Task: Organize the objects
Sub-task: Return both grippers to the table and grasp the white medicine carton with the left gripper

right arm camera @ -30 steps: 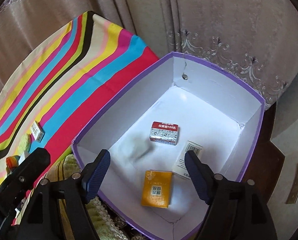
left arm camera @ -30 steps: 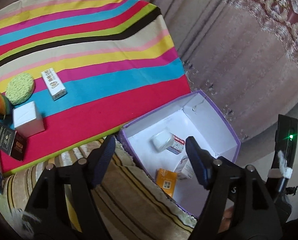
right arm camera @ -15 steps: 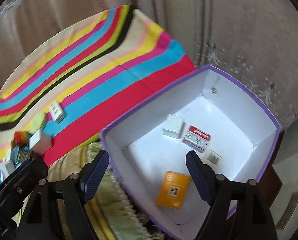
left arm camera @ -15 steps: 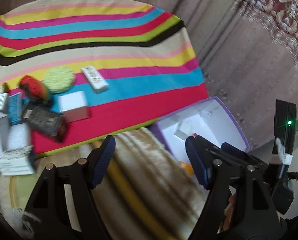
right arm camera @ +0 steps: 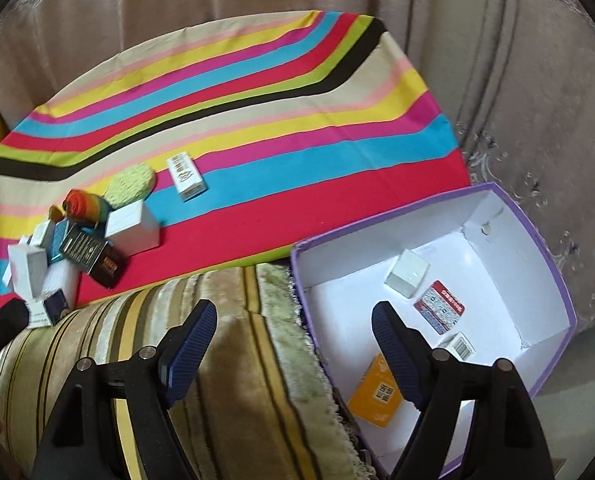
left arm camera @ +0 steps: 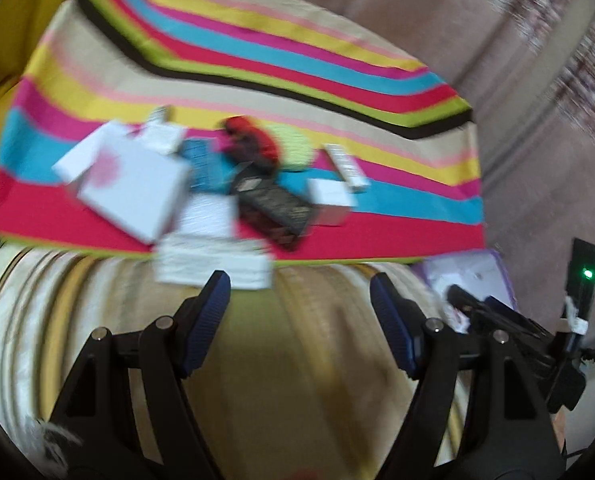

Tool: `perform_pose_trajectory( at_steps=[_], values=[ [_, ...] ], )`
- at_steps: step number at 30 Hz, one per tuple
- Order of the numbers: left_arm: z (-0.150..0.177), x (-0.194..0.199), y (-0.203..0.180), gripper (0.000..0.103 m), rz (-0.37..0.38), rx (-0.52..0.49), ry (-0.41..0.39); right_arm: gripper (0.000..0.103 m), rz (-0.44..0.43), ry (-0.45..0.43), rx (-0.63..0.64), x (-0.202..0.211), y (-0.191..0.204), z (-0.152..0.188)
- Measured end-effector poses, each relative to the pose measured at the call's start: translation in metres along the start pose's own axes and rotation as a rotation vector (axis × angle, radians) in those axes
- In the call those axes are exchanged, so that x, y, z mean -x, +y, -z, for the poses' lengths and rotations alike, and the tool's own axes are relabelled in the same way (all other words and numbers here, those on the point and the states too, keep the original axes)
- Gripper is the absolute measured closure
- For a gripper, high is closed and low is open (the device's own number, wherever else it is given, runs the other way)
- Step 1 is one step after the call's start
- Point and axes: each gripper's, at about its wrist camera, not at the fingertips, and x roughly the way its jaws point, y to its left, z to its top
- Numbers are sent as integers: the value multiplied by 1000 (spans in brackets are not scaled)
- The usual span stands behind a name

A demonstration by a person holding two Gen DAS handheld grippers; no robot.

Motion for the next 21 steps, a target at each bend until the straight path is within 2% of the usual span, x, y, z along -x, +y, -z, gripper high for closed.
perform_pose_trajectory(
  at_steps=[3,5,11,14,21],
  values=[
    [5,1,24,24,-59,59,29,22,-21,5,7,-1,5,0],
    [6,4,33,24,-52,76,28,22,-30,15,21,-3,10,0],
    [2,-4,27,16,-116,30,49,22,-41,17,86,-10,31,-7],
    [-3,-9,22,15,-167,2,55,22,-47,18,116,-15,42,-10],
    [-17,-32,26,13,-214,-25,123,22,-75,19,173,-26,61,-23]
  ],
)
